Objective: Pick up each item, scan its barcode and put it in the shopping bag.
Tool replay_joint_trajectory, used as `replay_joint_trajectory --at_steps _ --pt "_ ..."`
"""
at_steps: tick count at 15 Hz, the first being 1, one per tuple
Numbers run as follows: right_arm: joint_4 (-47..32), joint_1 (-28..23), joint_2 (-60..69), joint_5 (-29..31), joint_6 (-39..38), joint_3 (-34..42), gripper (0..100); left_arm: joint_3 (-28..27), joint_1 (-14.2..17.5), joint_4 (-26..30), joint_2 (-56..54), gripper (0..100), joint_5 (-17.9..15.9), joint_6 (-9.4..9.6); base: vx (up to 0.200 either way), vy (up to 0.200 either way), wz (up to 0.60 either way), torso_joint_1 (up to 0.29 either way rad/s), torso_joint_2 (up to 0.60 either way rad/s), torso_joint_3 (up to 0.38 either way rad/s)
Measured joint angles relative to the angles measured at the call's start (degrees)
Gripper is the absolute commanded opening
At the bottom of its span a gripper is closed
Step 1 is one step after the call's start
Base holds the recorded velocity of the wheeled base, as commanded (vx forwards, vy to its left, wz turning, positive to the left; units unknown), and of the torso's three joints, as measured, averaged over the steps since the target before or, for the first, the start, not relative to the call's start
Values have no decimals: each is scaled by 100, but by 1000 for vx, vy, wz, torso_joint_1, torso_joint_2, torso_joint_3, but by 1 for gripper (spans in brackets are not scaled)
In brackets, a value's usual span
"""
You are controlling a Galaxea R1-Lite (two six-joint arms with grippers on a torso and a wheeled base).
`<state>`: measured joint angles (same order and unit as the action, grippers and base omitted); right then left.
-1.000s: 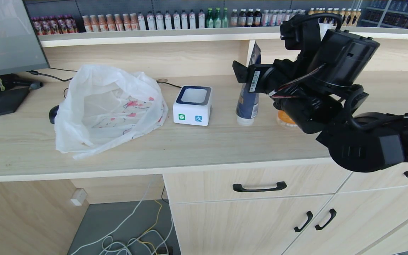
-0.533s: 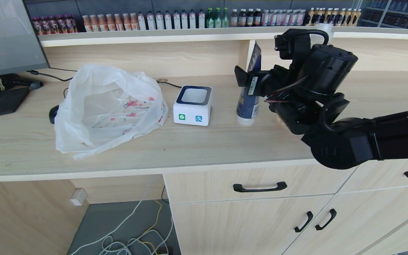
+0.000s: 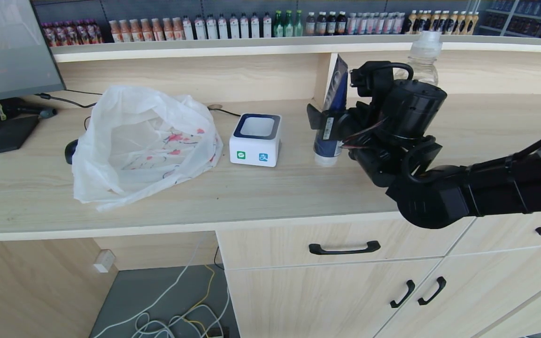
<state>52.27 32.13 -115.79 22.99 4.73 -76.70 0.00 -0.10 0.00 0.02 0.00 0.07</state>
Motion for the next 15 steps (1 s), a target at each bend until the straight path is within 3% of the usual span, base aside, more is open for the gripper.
replay_joint_trajectory --at_steps 15 --pt "202 24 -98 35 6 135 100 0 0 0 0 0 0 0 0 0 0 0 0 0"
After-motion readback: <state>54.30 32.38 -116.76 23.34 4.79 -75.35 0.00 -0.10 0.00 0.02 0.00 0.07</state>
